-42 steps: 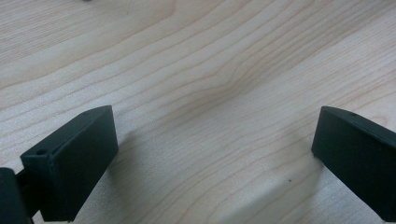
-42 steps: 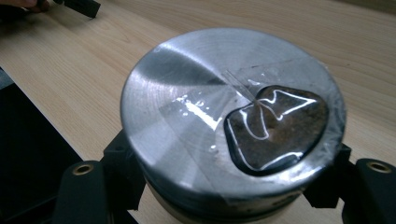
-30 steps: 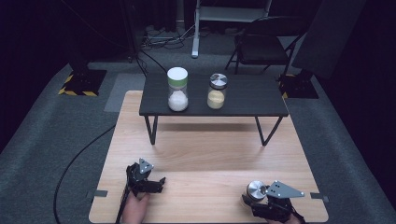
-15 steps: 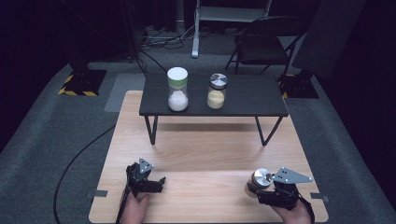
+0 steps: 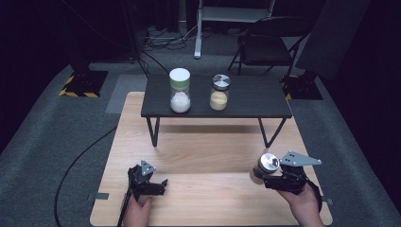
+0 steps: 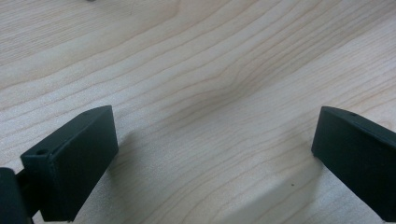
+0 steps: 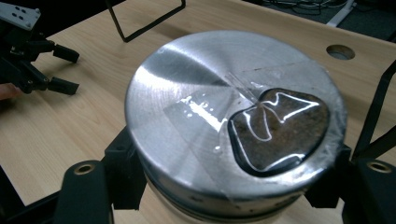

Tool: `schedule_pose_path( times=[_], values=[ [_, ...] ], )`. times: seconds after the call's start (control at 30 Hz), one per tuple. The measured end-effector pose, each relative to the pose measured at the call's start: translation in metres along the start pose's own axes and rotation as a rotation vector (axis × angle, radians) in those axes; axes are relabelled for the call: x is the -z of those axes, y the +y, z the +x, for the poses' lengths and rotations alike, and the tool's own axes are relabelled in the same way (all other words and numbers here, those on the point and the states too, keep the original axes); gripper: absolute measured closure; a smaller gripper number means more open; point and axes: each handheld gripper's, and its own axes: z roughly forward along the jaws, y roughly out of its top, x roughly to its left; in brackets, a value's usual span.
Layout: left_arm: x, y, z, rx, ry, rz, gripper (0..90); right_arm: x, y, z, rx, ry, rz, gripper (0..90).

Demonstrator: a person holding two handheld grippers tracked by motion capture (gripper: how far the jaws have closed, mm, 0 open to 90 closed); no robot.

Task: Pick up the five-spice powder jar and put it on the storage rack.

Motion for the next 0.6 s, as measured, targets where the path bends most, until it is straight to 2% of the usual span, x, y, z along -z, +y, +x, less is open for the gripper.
schedule_pose_path(
  times=[0.6],
  values=[
    [0.0,0.0,0.0,0.003,0.002,0.0,0.3,-0.002,0.053,-0.021,-0.006,-0.041,0.019,30.1]
  ],
)
